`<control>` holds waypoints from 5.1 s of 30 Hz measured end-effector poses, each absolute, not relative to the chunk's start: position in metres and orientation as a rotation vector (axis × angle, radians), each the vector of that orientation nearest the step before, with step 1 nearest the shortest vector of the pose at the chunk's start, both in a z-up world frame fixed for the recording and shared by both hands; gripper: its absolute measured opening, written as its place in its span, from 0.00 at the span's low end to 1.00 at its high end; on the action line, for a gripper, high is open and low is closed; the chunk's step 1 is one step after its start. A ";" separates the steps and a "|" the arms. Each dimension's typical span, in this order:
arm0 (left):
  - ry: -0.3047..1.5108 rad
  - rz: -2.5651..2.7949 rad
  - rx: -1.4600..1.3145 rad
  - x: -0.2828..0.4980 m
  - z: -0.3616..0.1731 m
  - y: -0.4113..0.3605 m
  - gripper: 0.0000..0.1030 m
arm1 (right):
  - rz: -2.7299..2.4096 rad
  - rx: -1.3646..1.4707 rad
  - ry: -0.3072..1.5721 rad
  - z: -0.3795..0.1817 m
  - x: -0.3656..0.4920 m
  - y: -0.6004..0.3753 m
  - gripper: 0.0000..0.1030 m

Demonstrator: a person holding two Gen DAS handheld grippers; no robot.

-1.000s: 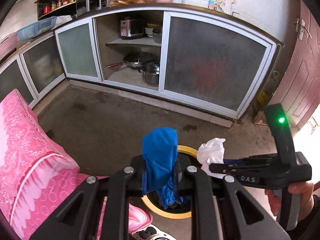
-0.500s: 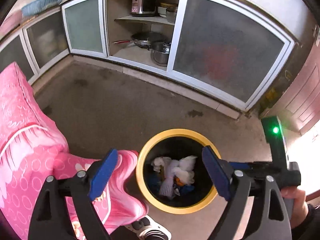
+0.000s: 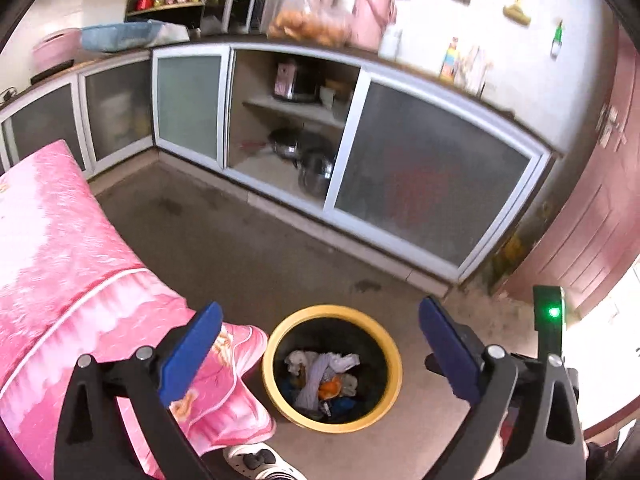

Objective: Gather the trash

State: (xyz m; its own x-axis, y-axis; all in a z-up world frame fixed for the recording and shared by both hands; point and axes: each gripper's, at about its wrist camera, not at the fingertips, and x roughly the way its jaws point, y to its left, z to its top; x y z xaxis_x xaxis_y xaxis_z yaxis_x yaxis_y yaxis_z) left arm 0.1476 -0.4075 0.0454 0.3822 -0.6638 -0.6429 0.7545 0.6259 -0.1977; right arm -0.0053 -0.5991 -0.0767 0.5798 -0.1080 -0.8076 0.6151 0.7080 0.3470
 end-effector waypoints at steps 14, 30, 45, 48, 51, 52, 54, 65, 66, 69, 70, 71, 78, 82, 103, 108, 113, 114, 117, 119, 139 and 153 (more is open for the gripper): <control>0.596 -0.892 -0.033 0.080 0.120 -0.278 0.92 | -0.535 0.409 0.480 0.030 -0.057 -0.492 0.92; 0.223 -0.827 -0.046 0.005 0.170 -0.166 0.92 | -0.999 0.028 -0.024 0.129 -0.111 -0.348 0.92; 0.261 -0.533 0.022 0.003 0.109 -0.117 0.92 | -1.033 0.135 -0.034 0.078 -0.149 -0.305 0.92; 0.273 -0.496 -0.033 0.002 0.089 -0.119 0.92 | -1.050 0.109 0.012 0.059 -0.147 -0.301 0.92; 0.330 -0.481 -0.049 0.000 0.067 -0.127 0.92 | -1.031 0.122 0.079 0.045 -0.144 -0.300 0.92; 0.359 -0.484 -0.054 0.001 0.061 -0.130 0.92 | -1.026 0.131 0.095 0.041 -0.143 -0.300 0.92; 0.386 -0.477 -0.080 0.000 0.053 -0.131 0.92 | -1.022 0.128 0.108 0.035 -0.140 -0.298 0.92; 0.365 -0.476 0.002 -0.011 0.042 -0.142 0.92 | -0.992 0.080 0.174 0.013 -0.124 -0.285 0.92; 0.362 -0.480 0.007 -0.012 0.042 -0.143 0.92 | -0.989 0.074 0.178 0.011 -0.124 -0.284 0.92; 0.356 -0.492 0.024 -0.014 0.040 -0.145 0.92 | -0.981 0.066 0.199 0.007 -0.121 -0.284 0.92; 0.358 -0.495 0.026 -0.014 0.040 -0.146 0.92 | -0.976 0.068 0.206 0.006 -0.120 -0.284 0.92; 0.361 -0.491 0.030 -0.014 0.038 -0.146 0.92 | -0.973 0.068 0.211 0.006 -0.119 -0.285 0.92; 0.391 -0.479 0.034 -0.010 0.027 -0.144 0.92 | -0.957 0.050 0.226 0.000 -0.115 -0.279 0.92; 0.406 -0.481 0.024 -0.007 0.024 -0.141 0.92 | -0.953 0.046 0.251 -0.004 -0.112 -0.280 0.92; 0.448 -0.492 0.041 -0.002 0.016 -0.148 0.92 | -0.915 0.046 0.312 -0.013 -0.102 -0.285 0.92; 0.455 -0.492 0.043 -0.001 0.014 -0.149 0.92 | -0.907 0.046 0.322 -0.014 -0.100 -0.287 0.92; 0.454 -0.489 0.043 0.000 0.014 -0.149 0.92 | -0.904 0.040 0.320 -0.014 -0.100 -0.285 0.92; 0.454 -0.488 0.044 0.000 0.014 -0.149 0.92 | -0.904 0.039 0.319 -0.014 -0.100 -0.285 0.92; 0.455 -0.491 0.049 0.000 0.014 -0.149 0.92 | -0.904 0.039 0.320 -0.014 -0.101 -0.284 0.92; 0.452 -0.491 0.051 -0.001 0.014 -0.148 0.92 | -0.904 0.039 0.319 -0.014 -0.101 -0.285 0.92; 0.449 -0.489 0.056 -0.001 0.016 -0.145 0.92 | -0.902 0.043 0.321 -0.013 -0.101 -0.287 0.92; 0.455 -0.491 0.064 0.000 0.015 -0.146 0.92 | -0.903 0.045 0.321 -0.012 -0.101 -0.287 0.92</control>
